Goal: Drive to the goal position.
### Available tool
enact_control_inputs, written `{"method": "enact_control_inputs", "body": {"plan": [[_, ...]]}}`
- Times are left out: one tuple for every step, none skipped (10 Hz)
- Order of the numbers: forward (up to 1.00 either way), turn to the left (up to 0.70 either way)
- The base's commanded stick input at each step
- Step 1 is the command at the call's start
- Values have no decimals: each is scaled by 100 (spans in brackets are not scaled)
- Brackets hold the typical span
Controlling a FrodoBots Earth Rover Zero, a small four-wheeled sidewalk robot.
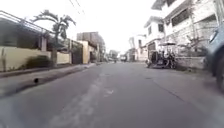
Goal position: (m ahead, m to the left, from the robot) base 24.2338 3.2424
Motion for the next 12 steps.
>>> {"method": "enact_control_inputs", "body": {"plan": [[100, -30], [100, -30], [100, -24], [100, 10], [100, 10], [100, 10], [100, 10], [100, 10], [100, 10], [100, 10], [100, 10], [100, 10]]}}
